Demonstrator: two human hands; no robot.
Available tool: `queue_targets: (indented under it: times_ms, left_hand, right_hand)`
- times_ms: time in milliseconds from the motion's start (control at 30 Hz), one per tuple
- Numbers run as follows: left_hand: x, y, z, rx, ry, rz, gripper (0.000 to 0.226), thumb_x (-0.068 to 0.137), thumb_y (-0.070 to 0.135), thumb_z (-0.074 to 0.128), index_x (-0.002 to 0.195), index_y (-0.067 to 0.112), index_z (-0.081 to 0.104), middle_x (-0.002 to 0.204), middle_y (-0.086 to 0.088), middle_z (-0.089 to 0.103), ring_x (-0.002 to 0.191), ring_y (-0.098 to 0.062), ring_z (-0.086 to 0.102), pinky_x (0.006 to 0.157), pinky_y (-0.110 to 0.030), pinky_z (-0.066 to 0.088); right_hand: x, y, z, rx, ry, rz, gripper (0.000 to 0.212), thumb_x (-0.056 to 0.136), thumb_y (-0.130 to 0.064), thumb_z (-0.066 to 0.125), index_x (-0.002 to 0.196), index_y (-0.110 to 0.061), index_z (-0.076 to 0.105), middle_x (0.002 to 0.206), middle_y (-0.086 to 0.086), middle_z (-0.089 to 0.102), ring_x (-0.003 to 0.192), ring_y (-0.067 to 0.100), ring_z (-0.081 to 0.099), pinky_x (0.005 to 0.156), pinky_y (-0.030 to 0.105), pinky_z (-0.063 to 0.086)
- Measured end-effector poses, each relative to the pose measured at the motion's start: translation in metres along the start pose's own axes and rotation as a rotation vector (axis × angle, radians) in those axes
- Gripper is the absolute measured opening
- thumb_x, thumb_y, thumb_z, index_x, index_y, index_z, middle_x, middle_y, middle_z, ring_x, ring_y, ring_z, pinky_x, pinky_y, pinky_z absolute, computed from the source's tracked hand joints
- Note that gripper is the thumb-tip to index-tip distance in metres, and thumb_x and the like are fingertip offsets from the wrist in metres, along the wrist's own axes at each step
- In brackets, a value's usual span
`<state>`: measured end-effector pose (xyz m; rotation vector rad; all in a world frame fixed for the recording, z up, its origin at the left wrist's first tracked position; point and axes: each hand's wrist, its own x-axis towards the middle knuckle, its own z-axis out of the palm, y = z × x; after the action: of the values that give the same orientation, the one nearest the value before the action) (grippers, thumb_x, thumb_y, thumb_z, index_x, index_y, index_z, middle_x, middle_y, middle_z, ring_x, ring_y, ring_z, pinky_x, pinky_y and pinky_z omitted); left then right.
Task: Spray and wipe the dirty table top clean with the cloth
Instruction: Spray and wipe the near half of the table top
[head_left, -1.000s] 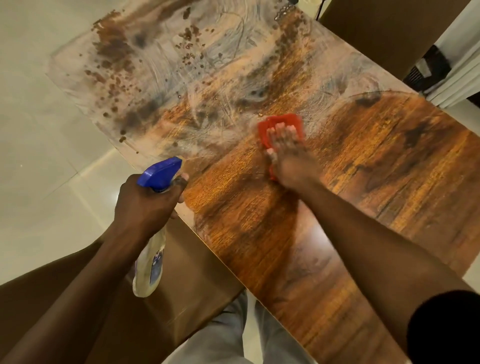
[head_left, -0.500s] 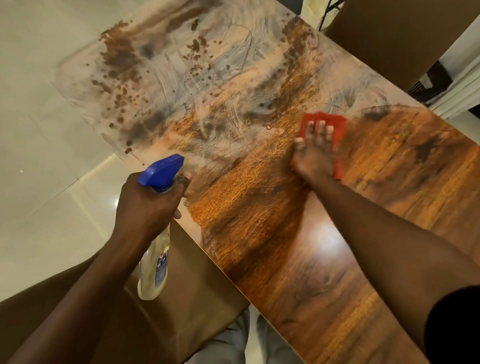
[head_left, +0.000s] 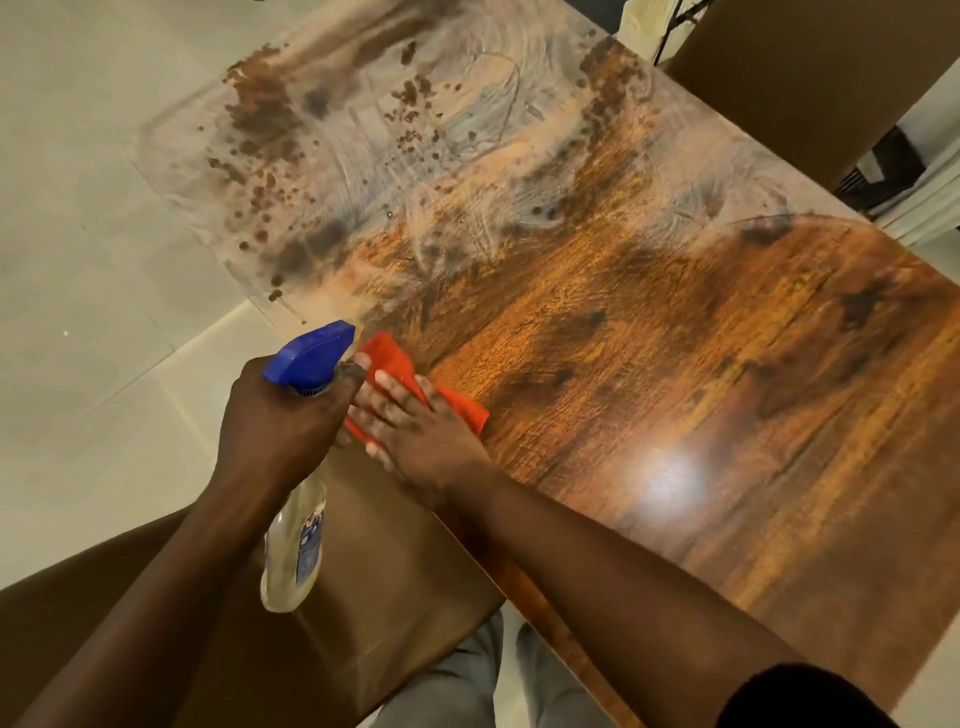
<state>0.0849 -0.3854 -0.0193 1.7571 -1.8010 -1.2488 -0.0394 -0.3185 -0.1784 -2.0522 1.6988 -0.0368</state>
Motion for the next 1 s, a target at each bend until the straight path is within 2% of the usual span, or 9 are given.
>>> queue_targets:
  times_ms: [133, 200, 300, 567, 667, 733, 833, 933, 1000]
  left_hand:
    - [0.000, -0.003, 0.004, -0.013, -0.019, 0.006, 0.022, 0.098, 0.046, 0.075, 0.086, 0.027, 0.077, 0.066, 0.004, 0.080, 0.049, -0.014, 0.073, 0.075, -0.039, 0.063]
    - [-0.001, -0.004, 0.007, -0.023, -0.027, -0.002, 0.016, 0.098, 0.046, 0.075, 0.094, 0.030, 0.077, 0.073, 0.013, 0.082, 0.044, -0.009, 0.070, 0.070, -0.031, 0.056]
    - [0.001, -0.010, 0.007, -0.023, -0.052, -0.018, 0.033, 0.097, 0.050, 0.074, 0.112, 0.021, 0.079, 0.072, 0.015, 0.081, 0.046, -0.009, 0.071, 0.065, -0.026, 0.052]
    - [0.002, -0.002, 0.017, -0.036, -0.155, 0.005, 0.035, 0.075, 0.076, 0.065, 0.089, 0.046, 0.075, 0.078, 0.015, 0.083, 0.049, -0.012, 0.075, 0.070, -0.035, 0.062]
    - [0.004, 0.013, 0.026, -0.047, -0.172, 0.039, 0.025, 0.082, 0.070, 0.071, 0.088, 0.047, 0.077, 0.078, 0.009, 0.084, 0.048, -0.013, 0.074, 0.068, -0.036, 0.064]
    - [0.005, 0.024, 0.032, -0.048, -0.162, 0.068, 0.020, 0.092, 0.056, 0.076, 0.103, 0.039, 0.079, 0.080, 0.008, 0.084, 0.048, -0.011, 0.073, 0.060, -0.033, 0.064]
    - [0.006, 0.039, 0.040, -0.067, -0.157, 0.115, 0.030, 0.096, 0.042, 0.078, 0.124, 0.031, 0.074, 0.083, 0.012, 0.084, 0.047, -0.006, 0.071, 0.047, -0.013, 0.053]
    - [0.006, 0.052, 0.045, -0.068, -0.154, 0.149, 0.033, 0.098, 0.041, 0.076, 0.128, 0.025, 0.076, 0.083, 0.011, 0.084, 0.046, -0.008, 0.070, 0.047, -0.013, 0.053]
    - [0.004, 0.058, 0.050, -0.043, -0.139, 0.182, 0.017, 0.099, 0.041, 0.075, 0.115, 0.035, 0.077, 0.082, 0.012, 0.083, 0.045, -0.011, 0.070, 0.052, -0.023, 0.059]
  right_hand:
    - [-0.074, -0.003, 0.021, -0.036, -0.020, -0.072, 0.061, 0.116, -0.043, 0.027, 0.173, -0.029, 0.014, 0.182, -0.003, 0.005, 0.167, 0.020, -0.007, 0.134, 0.050, -0.002]
    - [-0.119, 0.004, 0.034, -0.060, -0.009, -0.041, 0.061, 0.116, -0.044, 0.025, 0.173, -0.030, 0.012, 0.182, -0.004, 0.004, 0.167, 0.019, -0.007, 0.134, 0.048, -0.002]
    - [-0.184, 0.025, 0.047, -0.091, 0.030, 0.061, 0.063, 0.116, -0.046, 0.025, 0.174, -0.029, 0.006, 0.182, -0.004, 0.002, 0.168, 0.018, -0.003, 0.131, 0.046, 0.003]
    - [-0.252, 0.138, 0.007, -0.024, 0.048, 0.539, 0.065, 0.115, -0.055, 0.010, 0.174, -0.030, -0.001, 0.182, -0.006, -0.007, 0.168, 0.019, -0.006, 0.133, 0.050, 0.017]
    - [-0.236, 0.191, -0.027, 0.068, 0.105, 0.760, 0.070, 0.110, -0.061, 0.006, 0.173, -0.030, -0.001, 0.180, -0.002, -0.010, 0.167, 0.023, -0.012, 0.134, 0.054, 0.009]
    - [-0.207, 0.223, -0.051, 0.148, 0.172, 0.894, 0.069, 0.112, -0.058, 0.013, 0.173, -0.029, 0.002, 0.180, 0.002, -0.010, 0.166, 0.028, -0.012, 0.133, 0.057, 0.004]
    - [-0.144, 0.246, -0.072, 0.202, 0.224, 0.982, 0.065, 0.117, -0.049, 0.021, 0.174, -0.026, 0.000, 0.181, 0.004, -0.012, 0.166, 0.032, -0.014, 0.132, 0.058, -0.001]
    - [-0.082, 0.232, -0.081, 0.197, 0.210, 0.909, 0.067, 0.116, -0.048, 0.018, 0.173, -0.025, -0.007, 0.179, 0.004, -0.020, 0.165, 0.031, -0.020, 0.131, 0.058, -0.004]
    - [-0.051, 0.208, -0.078, 0.159, 0.174, 0.754, 0.068, 0.115, -0.049, 0.015, 0.172, -0.024, -0.012, 0.178, 0.004, -0.024, 0.164, 0.030, -0.023, 0.132, 0.060, -0.002]
